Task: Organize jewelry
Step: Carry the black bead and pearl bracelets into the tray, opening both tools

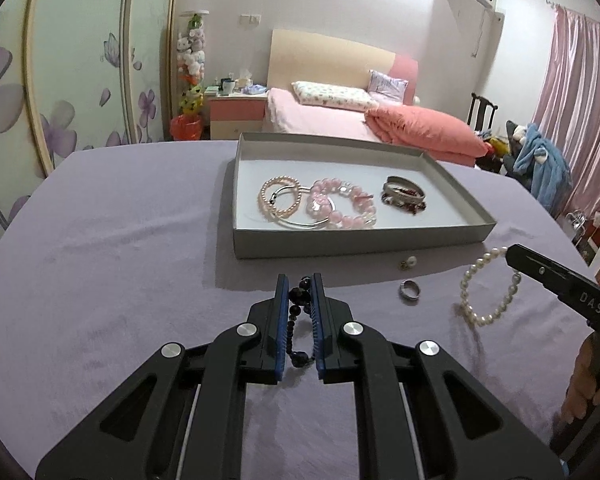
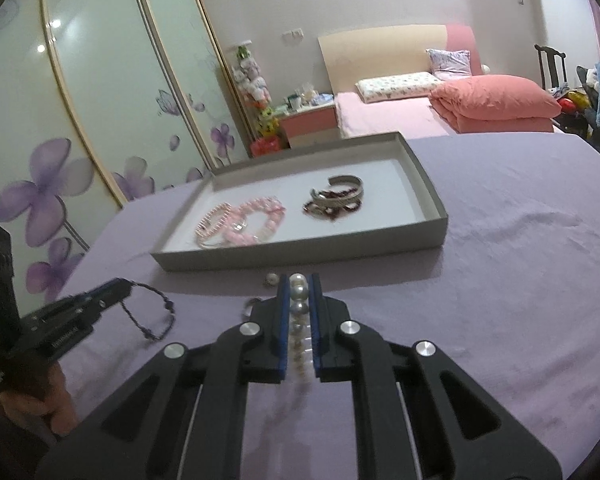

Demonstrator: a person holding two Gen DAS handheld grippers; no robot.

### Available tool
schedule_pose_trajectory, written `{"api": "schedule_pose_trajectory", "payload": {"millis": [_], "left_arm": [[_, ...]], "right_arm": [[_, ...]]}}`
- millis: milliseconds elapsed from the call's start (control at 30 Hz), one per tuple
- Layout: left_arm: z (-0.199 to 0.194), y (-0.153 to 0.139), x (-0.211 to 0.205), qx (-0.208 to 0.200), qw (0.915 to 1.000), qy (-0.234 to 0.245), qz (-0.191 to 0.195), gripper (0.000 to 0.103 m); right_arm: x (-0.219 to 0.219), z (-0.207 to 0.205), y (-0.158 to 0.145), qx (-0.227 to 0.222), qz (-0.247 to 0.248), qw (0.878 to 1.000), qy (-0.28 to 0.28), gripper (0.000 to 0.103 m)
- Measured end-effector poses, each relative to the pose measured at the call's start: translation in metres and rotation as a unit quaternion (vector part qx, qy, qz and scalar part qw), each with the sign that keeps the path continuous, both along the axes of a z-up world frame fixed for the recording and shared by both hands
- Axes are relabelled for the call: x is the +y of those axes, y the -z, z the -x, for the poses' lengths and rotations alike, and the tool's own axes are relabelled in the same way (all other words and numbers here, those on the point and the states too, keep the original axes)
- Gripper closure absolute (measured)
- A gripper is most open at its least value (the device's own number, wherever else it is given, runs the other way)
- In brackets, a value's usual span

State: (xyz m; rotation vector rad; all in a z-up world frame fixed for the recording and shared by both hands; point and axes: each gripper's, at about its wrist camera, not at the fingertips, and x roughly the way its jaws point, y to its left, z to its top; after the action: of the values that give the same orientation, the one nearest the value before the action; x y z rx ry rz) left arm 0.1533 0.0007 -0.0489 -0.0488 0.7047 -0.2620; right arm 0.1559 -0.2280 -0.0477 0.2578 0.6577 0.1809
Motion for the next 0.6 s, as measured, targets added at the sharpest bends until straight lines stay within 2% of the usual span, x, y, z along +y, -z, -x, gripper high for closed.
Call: {"api": "schedule_pose_trajectory", "payload": {"millis": [400, 600], "left_arm": [[0.016, -0.005, -0.01, -0.024, 0.9996, -0.007, 0.011, 0.091], [0.022, -0.01, -0.013, -0.039, 0.9991, -0.013, 0.014, 0.091]], "right_arm": [[0.011, 0.009, -0.005, -0.021, -0.013, 1.0, -0.003, 0.093], [0.014, 0.017, -0.015, -0.051, -0.008, 0.999, 0.004, 0.093]]}}
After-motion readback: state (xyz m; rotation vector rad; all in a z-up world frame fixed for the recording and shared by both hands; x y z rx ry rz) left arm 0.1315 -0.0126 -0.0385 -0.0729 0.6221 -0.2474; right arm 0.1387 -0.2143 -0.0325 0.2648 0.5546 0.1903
